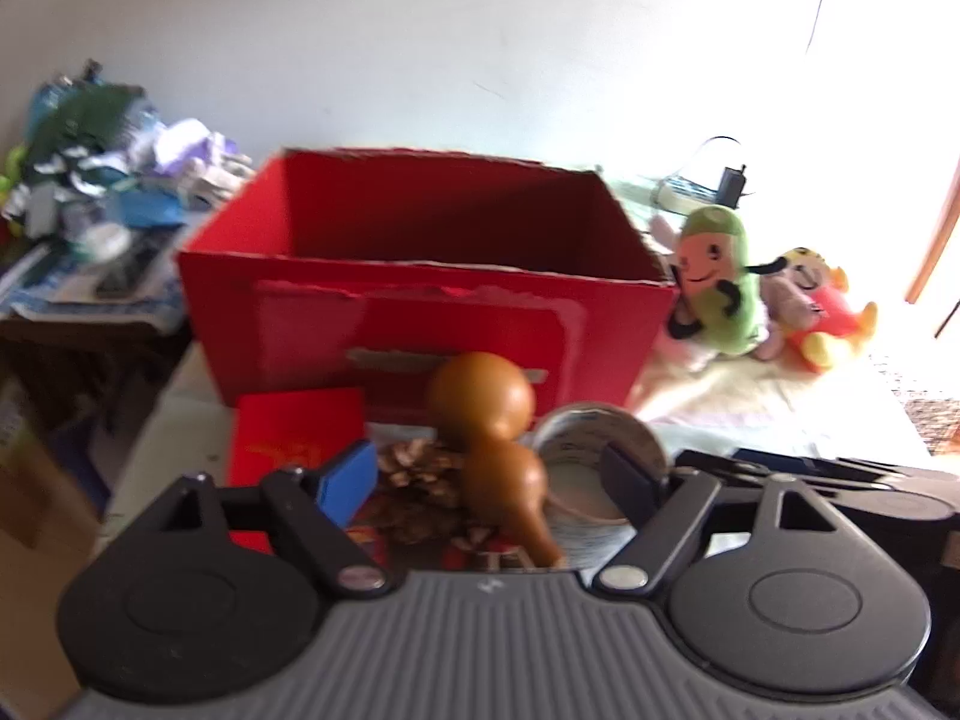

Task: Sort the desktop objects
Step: 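Close the right gripper on the white-and-blue tape roll's rim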

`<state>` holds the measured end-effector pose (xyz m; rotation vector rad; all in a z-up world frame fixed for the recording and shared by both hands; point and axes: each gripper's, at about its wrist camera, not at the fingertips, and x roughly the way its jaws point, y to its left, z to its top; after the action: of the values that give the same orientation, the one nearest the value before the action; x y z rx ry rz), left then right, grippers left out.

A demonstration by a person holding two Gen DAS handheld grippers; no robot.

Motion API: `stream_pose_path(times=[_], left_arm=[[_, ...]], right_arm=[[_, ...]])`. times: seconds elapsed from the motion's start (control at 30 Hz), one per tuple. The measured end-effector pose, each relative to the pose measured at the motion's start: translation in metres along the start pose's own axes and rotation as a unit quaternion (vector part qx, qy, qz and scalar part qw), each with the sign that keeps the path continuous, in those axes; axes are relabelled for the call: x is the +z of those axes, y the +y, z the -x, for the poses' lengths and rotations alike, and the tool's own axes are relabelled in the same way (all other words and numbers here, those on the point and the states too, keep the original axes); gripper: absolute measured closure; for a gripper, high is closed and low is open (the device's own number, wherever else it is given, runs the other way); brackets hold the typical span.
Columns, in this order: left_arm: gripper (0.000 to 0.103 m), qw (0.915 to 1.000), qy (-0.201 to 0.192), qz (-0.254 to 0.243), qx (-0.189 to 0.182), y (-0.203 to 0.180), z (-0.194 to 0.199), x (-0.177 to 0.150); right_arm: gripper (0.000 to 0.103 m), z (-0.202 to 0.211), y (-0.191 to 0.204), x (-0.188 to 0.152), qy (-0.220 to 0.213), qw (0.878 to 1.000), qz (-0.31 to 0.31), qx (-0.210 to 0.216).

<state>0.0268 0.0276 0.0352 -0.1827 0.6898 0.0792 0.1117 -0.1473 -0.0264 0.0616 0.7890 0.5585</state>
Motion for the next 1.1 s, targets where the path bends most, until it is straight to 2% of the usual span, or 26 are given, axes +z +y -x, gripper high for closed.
stream_pose_path(times=[0.03,0.13,0.27,0.43,0.57,0.63,0.67,0.83,0.87,0.9,0.93,1.0,1.1], left_arm=[[0.033,0.9997,0.010,0.006,-0.021,0.000,-0.005,0.003],[0.047,0.9973,0.040,0.010,-0.060,-0.004,-0.022,0.009],[0.050,0.9979,0.047,-0.023,-0.037,-0.017,-0.036,0.011],[0.056,0.9949,0.059,-0.055,-0.061,-0.020,-0.035,0.016],[0.058,0.9921,0.073,-0.083,-0.059,-0.025,-0.042,0.014],[0.058,0.9911,0.072,-0.096,-0.058,-0.029,-0.042,0.014],[0.059,0.9901,0.074,-0.101,-0.064,-0.033,-0.043,0.015],[0.062,0.9840,0.083,-0.134,-0.084,-0.055,-0.050,0.011],[0.066,0.9818,0.092,-0.141,-0.088,-0.061,-0.054,0.009],[0.079,0.9798,0.104,-0.145,-0.090,-0.066,-0.059,0.007],[0.083,0.9797,0.107,-0.147,-0.085,-0.069,-0.063,0.005],[0.090,0.9792,0.114,-0.143,-0.088,-0.072,-0.070,0.002],[0.091,0.9783,0.120,-0.132,-0.105,-0.076,-0.073,0.001]], right_arm=[[0.057,-0.003,-0.003,0.003,-0.001,1.000,-0.003,0.003],[0.062,-0.014,-0.008,0.010,0.003,1.000,-0.007,0.014],[0.065,-0.033,-0.012,0.016,0.021,1.000,-0.002,0.020],[0.070,-0.054,-0.014,0.019,0.057,0.997,-0.009,0.058],[0.075,-0.063,-0.014,0.019,0.069,0.996,-0.006,0.063],[0.091,-0.061,-0.019,0.019,0.072,0.995,-0.015,0.073],[0.093,-0.058,-0.022,0.019,0.072,0.995,-0.017,0.072],[0.096,-0.048,-0.037,0.016,0.061,0.997,-0.007,0.043],[0.096,-0.046,-0.040,0.014,0.059,0.997,-0.010,0.043],[0.096,-0.045,-0.045,0.013,0.057,0.997,-0.015,0.043],[0.095,-0.043,-0.050,0.012,0.054,0.997,-0.019,0.045],[0.094,-0.037,-0.054,0.010,0.044,0.998,-0.019,0.039],[0.092,-0.028,-0.061,0.009,0.025,0.999,-0.017,0.017]])
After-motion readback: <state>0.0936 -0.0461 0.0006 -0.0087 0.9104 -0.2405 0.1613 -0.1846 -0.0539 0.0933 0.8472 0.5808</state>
